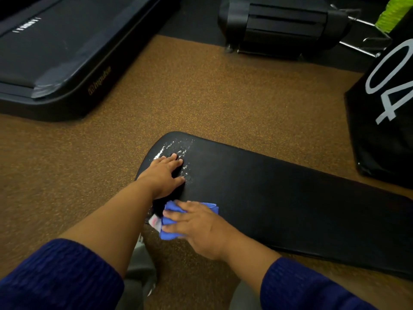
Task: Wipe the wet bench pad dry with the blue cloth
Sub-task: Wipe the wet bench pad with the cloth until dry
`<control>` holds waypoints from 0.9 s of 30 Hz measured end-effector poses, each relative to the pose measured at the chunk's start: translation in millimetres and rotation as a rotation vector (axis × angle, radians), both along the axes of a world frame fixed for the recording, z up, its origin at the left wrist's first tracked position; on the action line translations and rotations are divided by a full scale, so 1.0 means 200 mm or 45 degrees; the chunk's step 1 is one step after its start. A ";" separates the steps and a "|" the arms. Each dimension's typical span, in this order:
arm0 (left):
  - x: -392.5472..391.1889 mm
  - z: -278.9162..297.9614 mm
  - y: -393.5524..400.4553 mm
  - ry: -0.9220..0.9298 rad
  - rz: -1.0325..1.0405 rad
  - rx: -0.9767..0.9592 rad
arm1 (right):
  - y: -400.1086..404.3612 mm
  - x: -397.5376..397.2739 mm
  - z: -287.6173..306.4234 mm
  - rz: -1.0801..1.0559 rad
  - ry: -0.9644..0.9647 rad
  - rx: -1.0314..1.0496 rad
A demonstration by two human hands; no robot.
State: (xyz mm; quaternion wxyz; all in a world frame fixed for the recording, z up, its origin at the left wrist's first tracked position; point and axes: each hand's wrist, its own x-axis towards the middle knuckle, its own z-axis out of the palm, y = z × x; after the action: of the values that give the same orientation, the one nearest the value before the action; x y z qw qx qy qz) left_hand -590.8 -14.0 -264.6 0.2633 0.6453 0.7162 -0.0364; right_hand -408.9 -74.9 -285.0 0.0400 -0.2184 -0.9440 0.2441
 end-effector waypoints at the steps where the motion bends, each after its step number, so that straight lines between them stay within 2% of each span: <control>1: 0.00 0.00 0.00 0.001 -0.005 -0.003 | 0.01 0.04 -0.01 0.063 0.008 -0.006; 5: -0.01 -0.01 -0.02 -0.007 -0.014 -0.001 | 0.05 0.24 -0.05 0.082 0.036 -0.067; 10: -0.01 -0.01 -0.03 -0.014 -0.011 0.018 | 0.08 0.37 -0.05 0.056 0.011 -0.007; 17: 0.01 0.00 -0.02 0.015 -0.032 0.027 | -0.08 -0.06 -0.05 0.038 0.092 0.095; 19: 0.00 0.00 -0.02 0.014 -0.026 0.019 | -0.07 -0.07 -0.06 0.080 0.094 0.096; 23: 0.00 0.00 -0.02 0.015 -0.024 0.008 | -0.01 0.21 -0.09 0.233 0.033 0.098; 27: -0.01 -0.01 -0.03 -0.005 -0.010 0.008 | 0.06 0.55 -0.05 0.180 -0.038 0.085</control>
State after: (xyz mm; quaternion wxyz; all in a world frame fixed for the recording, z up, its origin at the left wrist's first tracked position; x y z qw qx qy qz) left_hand -592.1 -20.3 -265.7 0.2624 0.6490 0.7133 -0.0339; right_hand -299.1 -63.3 -295.5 0.0156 -0.1533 -0.9652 0.2112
